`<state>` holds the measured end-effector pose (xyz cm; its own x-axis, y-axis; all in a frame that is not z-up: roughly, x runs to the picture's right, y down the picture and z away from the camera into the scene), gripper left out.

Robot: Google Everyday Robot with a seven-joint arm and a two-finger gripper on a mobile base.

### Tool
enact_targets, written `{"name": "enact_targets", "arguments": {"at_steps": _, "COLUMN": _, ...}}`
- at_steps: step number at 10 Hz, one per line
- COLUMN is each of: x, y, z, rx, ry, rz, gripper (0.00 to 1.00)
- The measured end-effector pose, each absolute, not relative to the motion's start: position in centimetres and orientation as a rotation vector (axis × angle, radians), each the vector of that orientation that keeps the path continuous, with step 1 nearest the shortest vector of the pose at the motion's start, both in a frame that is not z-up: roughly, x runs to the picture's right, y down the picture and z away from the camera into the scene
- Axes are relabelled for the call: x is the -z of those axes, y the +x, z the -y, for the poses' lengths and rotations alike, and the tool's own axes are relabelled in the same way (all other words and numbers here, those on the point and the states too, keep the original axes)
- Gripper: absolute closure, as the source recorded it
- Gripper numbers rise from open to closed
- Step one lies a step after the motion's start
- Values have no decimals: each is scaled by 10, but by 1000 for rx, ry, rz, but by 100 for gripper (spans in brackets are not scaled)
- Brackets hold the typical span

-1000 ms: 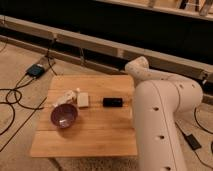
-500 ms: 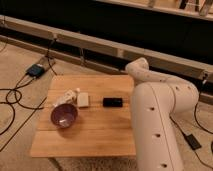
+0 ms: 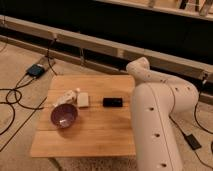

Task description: Place the pepper in the ceramic cup

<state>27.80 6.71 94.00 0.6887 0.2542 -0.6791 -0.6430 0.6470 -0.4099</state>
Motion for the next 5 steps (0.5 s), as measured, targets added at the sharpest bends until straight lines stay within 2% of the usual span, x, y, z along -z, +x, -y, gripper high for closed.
{"name": "enact_targets", "arguments": {"at_steps": 5, "x": -881, "y": 255, "z": -48, "rx": -571, "ry": -643, "rz": -624, "gripper": 100}}
